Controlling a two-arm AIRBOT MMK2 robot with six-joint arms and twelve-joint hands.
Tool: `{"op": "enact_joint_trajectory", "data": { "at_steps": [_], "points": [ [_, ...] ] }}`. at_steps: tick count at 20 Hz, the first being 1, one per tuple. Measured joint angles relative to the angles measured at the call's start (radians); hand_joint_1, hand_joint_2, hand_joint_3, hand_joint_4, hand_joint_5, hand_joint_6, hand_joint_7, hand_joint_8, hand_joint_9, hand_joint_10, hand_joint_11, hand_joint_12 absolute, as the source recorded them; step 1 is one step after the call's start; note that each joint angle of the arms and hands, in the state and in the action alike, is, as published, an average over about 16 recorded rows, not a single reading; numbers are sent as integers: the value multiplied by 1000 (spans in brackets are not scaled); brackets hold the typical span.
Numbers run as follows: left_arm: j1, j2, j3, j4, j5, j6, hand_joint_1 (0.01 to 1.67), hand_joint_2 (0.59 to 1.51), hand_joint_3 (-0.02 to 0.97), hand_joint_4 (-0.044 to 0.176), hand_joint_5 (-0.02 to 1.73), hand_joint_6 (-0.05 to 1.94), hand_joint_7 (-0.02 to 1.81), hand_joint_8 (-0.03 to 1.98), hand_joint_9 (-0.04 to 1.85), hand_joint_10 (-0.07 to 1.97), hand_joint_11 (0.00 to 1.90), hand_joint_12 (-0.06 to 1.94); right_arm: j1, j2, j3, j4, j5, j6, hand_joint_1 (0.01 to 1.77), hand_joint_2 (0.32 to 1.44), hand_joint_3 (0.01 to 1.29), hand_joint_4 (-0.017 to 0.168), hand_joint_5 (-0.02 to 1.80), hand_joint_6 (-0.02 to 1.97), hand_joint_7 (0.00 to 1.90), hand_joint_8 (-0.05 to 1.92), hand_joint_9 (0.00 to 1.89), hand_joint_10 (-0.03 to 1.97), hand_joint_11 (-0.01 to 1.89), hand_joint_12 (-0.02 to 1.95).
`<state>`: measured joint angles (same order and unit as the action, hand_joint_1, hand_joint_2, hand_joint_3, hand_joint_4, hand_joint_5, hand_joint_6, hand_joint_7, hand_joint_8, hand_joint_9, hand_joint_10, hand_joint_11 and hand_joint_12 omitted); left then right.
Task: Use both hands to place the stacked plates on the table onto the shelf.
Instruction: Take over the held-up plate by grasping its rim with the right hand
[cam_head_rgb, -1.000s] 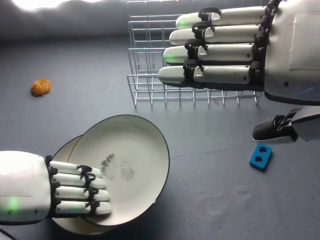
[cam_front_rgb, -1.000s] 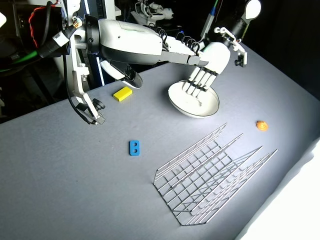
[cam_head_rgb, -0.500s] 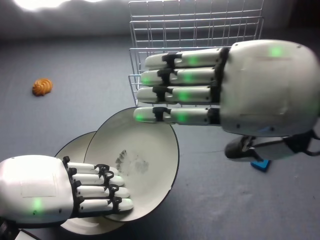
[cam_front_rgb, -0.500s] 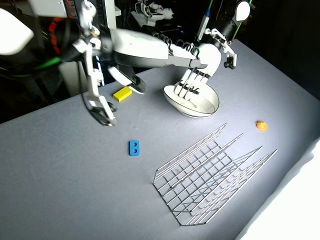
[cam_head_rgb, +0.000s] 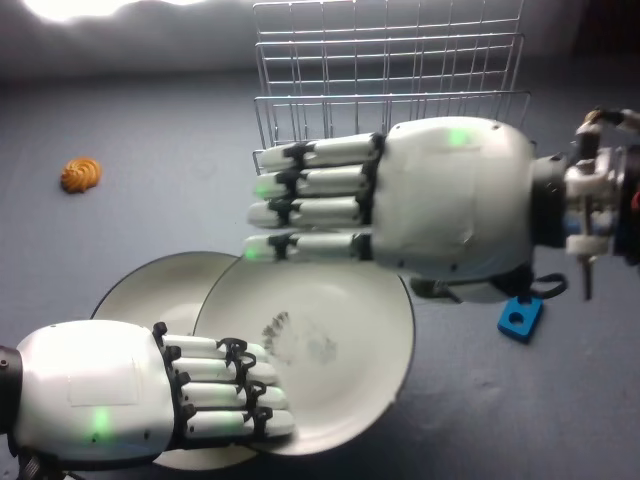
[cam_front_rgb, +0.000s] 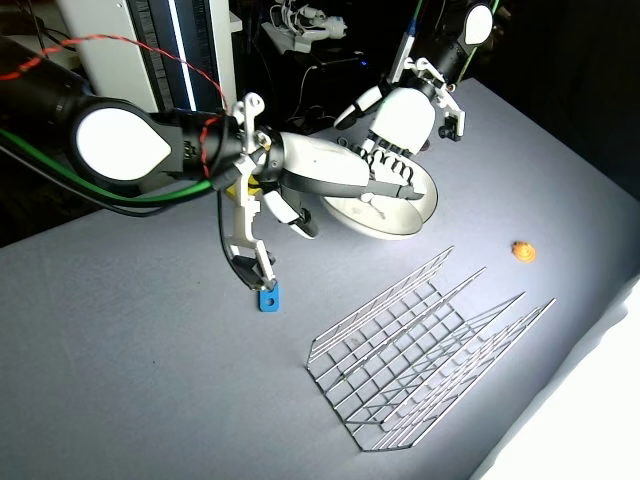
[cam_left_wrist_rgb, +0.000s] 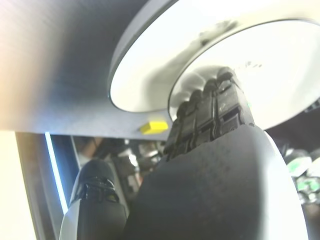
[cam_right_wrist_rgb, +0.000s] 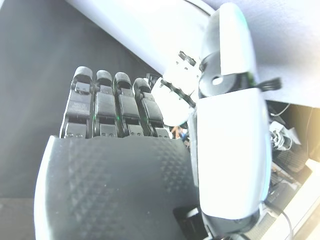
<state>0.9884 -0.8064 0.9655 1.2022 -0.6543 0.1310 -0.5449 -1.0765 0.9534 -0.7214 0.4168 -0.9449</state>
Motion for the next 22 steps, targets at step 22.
{"op": "enact_joint_trajectory", "data": {
  "at_steps": [22],
  "points": [
    [49,-12,77,-50,-41,1,18,1125,22,1,-11,-18,-12,-14,-12,-21,14,-8,61,-40,36,98,-38,19,1067,955,16,8,25,22,21,21,13,7,23,18]
  ]
}}
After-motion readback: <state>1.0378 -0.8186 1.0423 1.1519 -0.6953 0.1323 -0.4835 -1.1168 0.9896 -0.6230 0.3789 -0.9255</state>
